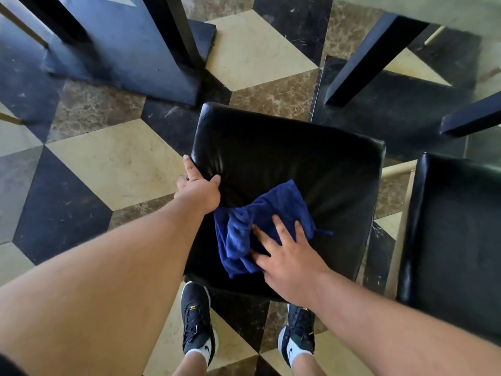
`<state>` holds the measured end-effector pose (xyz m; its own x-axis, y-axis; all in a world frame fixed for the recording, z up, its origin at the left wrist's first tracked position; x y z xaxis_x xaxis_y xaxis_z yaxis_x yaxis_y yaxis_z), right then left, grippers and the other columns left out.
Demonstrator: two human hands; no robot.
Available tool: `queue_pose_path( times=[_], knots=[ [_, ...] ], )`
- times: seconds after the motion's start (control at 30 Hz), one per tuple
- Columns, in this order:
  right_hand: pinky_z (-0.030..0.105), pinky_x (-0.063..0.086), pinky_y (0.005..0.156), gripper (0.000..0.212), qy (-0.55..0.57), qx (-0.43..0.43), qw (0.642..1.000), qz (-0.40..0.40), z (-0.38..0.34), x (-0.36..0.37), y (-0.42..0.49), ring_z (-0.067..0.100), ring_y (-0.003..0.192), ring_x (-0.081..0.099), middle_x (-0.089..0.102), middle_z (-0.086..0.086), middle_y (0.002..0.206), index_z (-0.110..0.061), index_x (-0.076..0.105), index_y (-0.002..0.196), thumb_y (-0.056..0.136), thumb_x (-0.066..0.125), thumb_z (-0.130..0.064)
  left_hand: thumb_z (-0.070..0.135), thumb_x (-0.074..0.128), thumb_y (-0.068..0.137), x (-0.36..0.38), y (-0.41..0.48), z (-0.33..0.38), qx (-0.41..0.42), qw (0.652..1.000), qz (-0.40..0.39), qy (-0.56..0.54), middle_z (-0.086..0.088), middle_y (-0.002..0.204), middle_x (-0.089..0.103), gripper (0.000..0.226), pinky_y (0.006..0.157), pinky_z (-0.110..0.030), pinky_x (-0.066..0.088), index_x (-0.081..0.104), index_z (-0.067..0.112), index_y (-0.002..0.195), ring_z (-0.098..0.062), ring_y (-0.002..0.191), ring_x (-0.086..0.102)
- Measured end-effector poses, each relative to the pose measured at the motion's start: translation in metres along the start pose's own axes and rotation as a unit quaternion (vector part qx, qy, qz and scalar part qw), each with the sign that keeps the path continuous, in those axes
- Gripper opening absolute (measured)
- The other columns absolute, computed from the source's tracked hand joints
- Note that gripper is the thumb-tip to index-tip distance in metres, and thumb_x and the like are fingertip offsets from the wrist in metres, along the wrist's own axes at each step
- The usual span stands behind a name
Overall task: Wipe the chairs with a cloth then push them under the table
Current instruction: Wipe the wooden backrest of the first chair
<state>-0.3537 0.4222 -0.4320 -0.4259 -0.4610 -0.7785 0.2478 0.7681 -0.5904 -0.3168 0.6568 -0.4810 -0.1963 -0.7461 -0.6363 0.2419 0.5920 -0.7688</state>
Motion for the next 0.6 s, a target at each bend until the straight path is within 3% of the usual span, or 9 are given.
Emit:
queue_pose_path(
  times=[0.07, 0.13, 0.2, 0.23, 0.3, 0.4, 0.43, 0.53, 0.6],
  knots=[
    [0.072, 0.036, 0.104, 0.057, -0.022, 0.004, 1.000, 0.007, -0.001, -0.011, 0.004, 0.056, 0.145, 0.021, 0.017, 0.011, 0.169, -0.035, 0.033, 0.157, 0.102, 0.047, -0.035, 0.056, 0.046, 0.104, -0.009, -0.004, 0.003, 0.003, 0.999, -0.011, 0.031, -0.022, 0.162, 0.025, 0.093, 0.116, -0.054, 0.030, -0.029, 0.037, 0.157, -0.045, 0.138, 0.042],
    [0.053, 0.050, 0.081, 0.062, -0.012, 0.047, 0.998, 0.039, 0.003, -0.030, 0.015, 0.049, 0.124, 0.043, 0.024, 0.013, 0.163, -0.038, 0.026, 0.155, 0.099, 0.052, -0.033, 0.051, 0.049, 0.105, -0.021, -0.012, 0.005, 0.026, 0.993, -0.041, 0.104, -0.027, 0.164, 0.025, 0.097, 0.119, -0.052, 0.028, -0.029, 0.027, 0.158, -0.046, 0.143, 0.037],
    [0.043, 0.046, 0.068, 0.074, 0.020, 0.127, 0.990, 0.062, 0.012, -0.046, 0.031, 0.042, 0.114, 0.048, 0.020, 0.015, 0.159, -0.041, 0.013, 0.157, 0.098, 0.057, -0.035, 0.047, 0.053, 0.105, -0.036, -0.030, 0.001, 0.062, 0.977, -0.086, 0.186, -0.026, 0.162, 0.030, 0.096, 0.113, -0.047, 0.038, -0.017, 0.017, 0.162, -0.044, 0.143, 0.040],
    [0.041, 0.045, 0.066, 0.076, 0.049, 0.160, 0.984, 0.064, 0.012, -0.052, 0.040, 0.039, 0.113, 0.049, 0.020, 0.016, 0.157, -0.042, 0.010, 0.158, 0.099, 0.059, -0.035, 0.047, 0.054, 0.104, -0.042, -0.042, -0.004, 0.083, 0.961, -0.115, 0.235, -0.023, 0.160, 0.037, 0.088, 0.101, -0.042, 0.047, -0.001, 0.014, 0.165, -0.041, 0.139, 0.047],
    [0.040, 0.044, 0.064, 0.066, 0.126, 0.212, 0.967, 0.066, 0.006, -0.064, 0.057, 0.036, 0.110, 0.055, 0.029, 0.015, 0.146, -0.042, 0.019, 0.155, 0.101, 0.056, -0.034, 0.051, 0.053, 0.104, -0.051, -0.069, -0.016, 0.121, 0.913, -0.172, 0.350, -0.014, 0.154, 0.049, 0.070, 0.073, -0.031, 0.047, 0.035, 0.011, 0.159, -0.031, 0.124, 0.060],
    [0.042, 0.041, 0.069, 0.045, 0.263, 0.277, 0.922, 0.063, -0.014, -0.066, 0.072, 0.037, 0.103, 0.062, 0.044, 0.012, 0.126, -0.039, 0.036, 0.145, 0.102, 0.047, -0.029, 0.059, 0.057, 0.099, -0.071, -0.101, -0.041, 0.095, 0.874, -0.264, 0.398, -0.008, 0.159, 0.044, 0.075, 0.056, -0.024, 0.051, 0.041, 0.014, 0.156, -0.022, 0.092, 0.071],
    [0.042, 0.042, 0.075, 0.043, 0.335, 0.286, 0.896, 0.053, -0.024, -0.063, 0.075, 0.039, 0.105, 0.062, 0.049, 0.013, 0.125, -0.037, 0.040, 0.141, 0.100, 0.044, -0.027, 0.060, 0.063, 0.096, -0.077, -0.103, -0.050, 0.073, 0.883, -0.298, 0.355, -0.007, 0.161, 0.042, 0.079, 0.056, -0.027, 0.057, 0.037, 0.018, 0.158, -0.023, 0.093, 0.074],
    [0.041, 0.046, 0.095, 0.038, 0.543, 0.267, 0.795, 0.040, -0.063, -0.066, 0.078, 0.037, 0.115, 0.061, 0.063, 0.014, 0.127, -0.028, 0.053, 0.133, 0.098, 0.038, -0.023, 0.058, 0.072, 0.091, -0.102, -0.110, -0.081, 0.025, 0.897, -0.357, 0.261, 0.001, 0.157, 0.045, 0.081, 0.081, -0.052, 0.061, 0.036, 0.028, 0.158, -0.030, 0.103, 0.075],
    [0.041, 0.049, 0.098, 0.034, 0.587, 0.238, 0.774, -0.007, -0.095, -0.068, 0.079, 0.036, 0.117, 0.061, 0.067, 0.017, 0.126, -0.016, 0.061, 0.129, 0.103, 0.039, -0.022, 0.055, 0.072, 0.092, -0.112, -0.117, -0.109, -0.005, 0.889, -0.372, 0.267, -0.001, 0.154, 0.049, 0.080, 0.092, -0.055, 0.057, 0.039, 0.023, 0.157, -0.033, 0.114, 0.070]
  ],
)
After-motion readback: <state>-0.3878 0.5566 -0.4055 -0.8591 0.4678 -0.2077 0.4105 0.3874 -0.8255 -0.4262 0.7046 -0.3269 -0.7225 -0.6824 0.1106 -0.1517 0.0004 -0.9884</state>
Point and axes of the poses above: each hand's wrist, its own y-axis towards the middle knuckle, its own x-axis out of the palm, z = x × y, the point moved 8 cm from there along y, towards the middle knuckle
